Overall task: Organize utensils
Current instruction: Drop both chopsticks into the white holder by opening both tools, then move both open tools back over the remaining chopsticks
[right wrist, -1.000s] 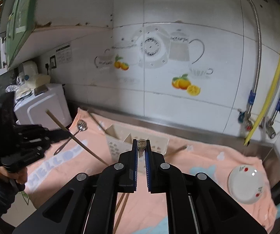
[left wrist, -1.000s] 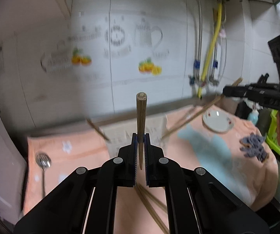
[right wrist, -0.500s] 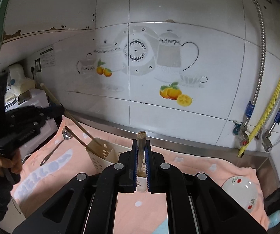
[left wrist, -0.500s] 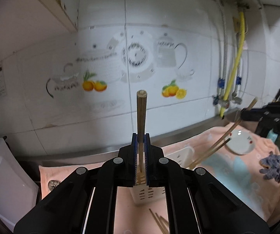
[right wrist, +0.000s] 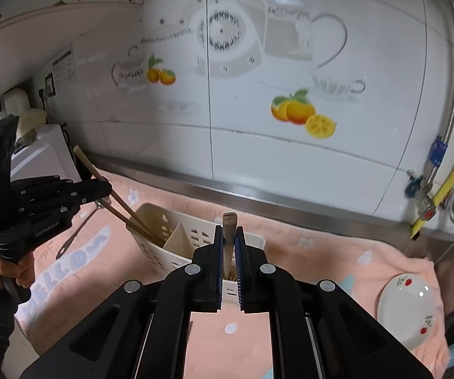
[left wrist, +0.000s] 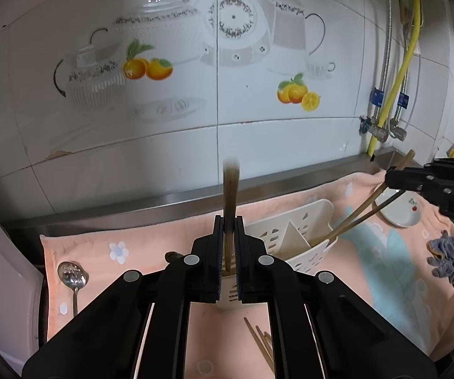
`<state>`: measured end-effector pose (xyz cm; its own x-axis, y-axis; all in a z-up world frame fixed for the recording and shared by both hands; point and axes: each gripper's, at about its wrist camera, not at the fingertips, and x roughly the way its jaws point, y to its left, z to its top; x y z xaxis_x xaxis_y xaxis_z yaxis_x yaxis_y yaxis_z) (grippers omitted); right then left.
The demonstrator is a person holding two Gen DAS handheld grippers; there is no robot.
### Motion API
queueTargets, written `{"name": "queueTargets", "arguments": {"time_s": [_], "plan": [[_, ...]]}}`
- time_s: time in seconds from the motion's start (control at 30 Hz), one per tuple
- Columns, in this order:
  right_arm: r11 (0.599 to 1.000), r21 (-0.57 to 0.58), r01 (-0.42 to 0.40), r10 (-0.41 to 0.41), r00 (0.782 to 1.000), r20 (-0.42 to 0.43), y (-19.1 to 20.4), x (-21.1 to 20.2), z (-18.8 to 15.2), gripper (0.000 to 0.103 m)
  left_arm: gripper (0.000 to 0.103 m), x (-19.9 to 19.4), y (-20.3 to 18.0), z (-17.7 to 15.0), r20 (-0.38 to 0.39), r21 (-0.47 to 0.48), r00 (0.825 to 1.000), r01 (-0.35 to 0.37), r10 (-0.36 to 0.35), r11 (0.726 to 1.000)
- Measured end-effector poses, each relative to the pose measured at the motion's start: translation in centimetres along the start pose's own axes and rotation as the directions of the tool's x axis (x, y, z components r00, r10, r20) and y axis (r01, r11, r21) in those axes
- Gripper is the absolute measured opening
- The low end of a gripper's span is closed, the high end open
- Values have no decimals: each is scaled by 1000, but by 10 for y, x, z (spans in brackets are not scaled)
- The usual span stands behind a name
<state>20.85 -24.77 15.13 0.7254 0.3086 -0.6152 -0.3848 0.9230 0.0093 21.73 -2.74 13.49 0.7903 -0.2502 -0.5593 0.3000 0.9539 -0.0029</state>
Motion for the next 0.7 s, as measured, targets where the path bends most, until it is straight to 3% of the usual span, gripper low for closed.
{"name": "queueTargets", "arguments": {"time_s": [0.2,0.47,0.5,0.7], "plan": [[1000,5,-4,4,1000,-11,0,9,-4,8,9,-5,1,-1,11,5,1000,0,0,1000],[999,-6,35,-35,998,61,2,-25,-13,20,28,-39,3,-3,76,-13,997,-11,12,1000],[999,-8,39,-39,997,68,3,-30,-16,21,35,-45,3,-4,86,-14,996,-14,15,1000],[1000,-10,11,-10,997,72,21,-54,-63,24,47,-73,-6,-30,101,-16,994,-28,29,999]]}}
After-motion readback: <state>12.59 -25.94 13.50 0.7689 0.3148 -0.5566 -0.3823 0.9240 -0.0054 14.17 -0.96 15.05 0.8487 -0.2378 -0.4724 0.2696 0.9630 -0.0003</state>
